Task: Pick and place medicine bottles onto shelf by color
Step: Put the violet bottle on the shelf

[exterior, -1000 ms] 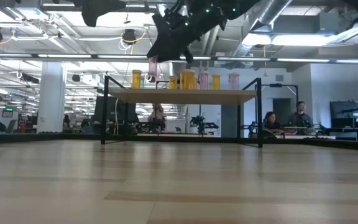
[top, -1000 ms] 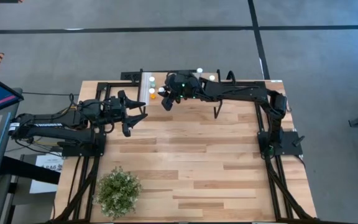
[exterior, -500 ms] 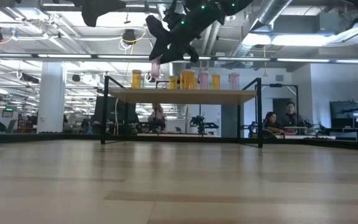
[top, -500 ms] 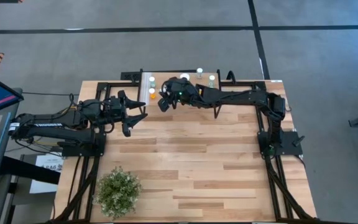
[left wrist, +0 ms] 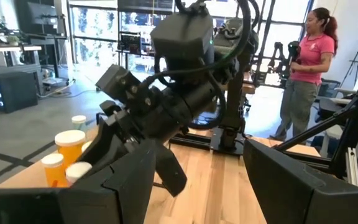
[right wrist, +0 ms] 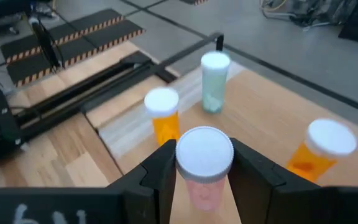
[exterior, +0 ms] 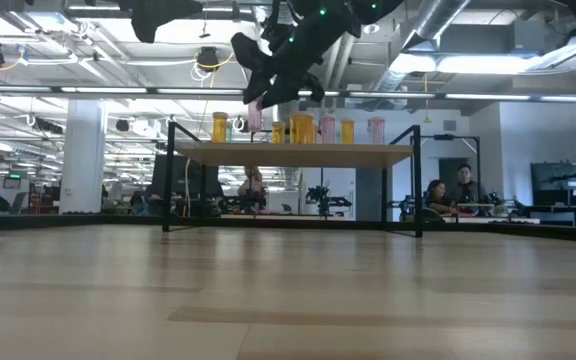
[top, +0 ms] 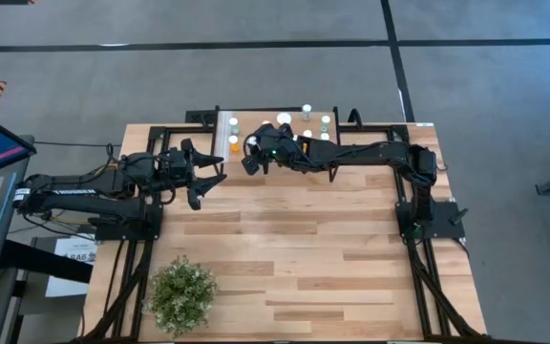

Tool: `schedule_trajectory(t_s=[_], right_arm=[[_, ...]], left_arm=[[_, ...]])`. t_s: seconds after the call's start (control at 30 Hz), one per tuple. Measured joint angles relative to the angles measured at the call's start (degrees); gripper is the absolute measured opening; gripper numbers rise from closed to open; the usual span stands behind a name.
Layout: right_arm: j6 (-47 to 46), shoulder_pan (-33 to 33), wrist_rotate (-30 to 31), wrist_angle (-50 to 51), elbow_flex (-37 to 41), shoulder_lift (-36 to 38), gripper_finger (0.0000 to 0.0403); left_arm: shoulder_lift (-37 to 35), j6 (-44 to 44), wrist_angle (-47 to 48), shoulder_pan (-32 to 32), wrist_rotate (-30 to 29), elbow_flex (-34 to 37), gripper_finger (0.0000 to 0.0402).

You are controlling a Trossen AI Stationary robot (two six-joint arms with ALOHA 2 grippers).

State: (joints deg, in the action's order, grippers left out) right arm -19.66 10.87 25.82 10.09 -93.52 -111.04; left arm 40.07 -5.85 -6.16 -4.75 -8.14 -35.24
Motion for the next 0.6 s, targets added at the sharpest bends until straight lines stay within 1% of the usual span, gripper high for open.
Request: schedule_trajectory(t_s=[0.27,0.43,0.5,0.6], right_arm=[[-0.81,0.17,0.02,0.39,0.07,-0.02,0.0154],[-1.12,0.13,-0.13,0.86,0.27,-1.8,0.0154],[-1.76,0.11,-0.23,-0.63,0.03,-2.65,0.0154],[-1.98,0.12,-0.43,0.11,0.12,-2.71,0.0154]], left_arm=[[0.01,0.0,-0.17,0.01,-0.02,0.0,0.0231],[0.02,-0.02,-0.88,0.0,0.04,0.0,0.0231],[0.02,-0.26,-1.08,0.02,0.22,-0.02,0.0231],[0.02,-0.71,-1.17,0.0,0.25,-0.02,0.0231]])
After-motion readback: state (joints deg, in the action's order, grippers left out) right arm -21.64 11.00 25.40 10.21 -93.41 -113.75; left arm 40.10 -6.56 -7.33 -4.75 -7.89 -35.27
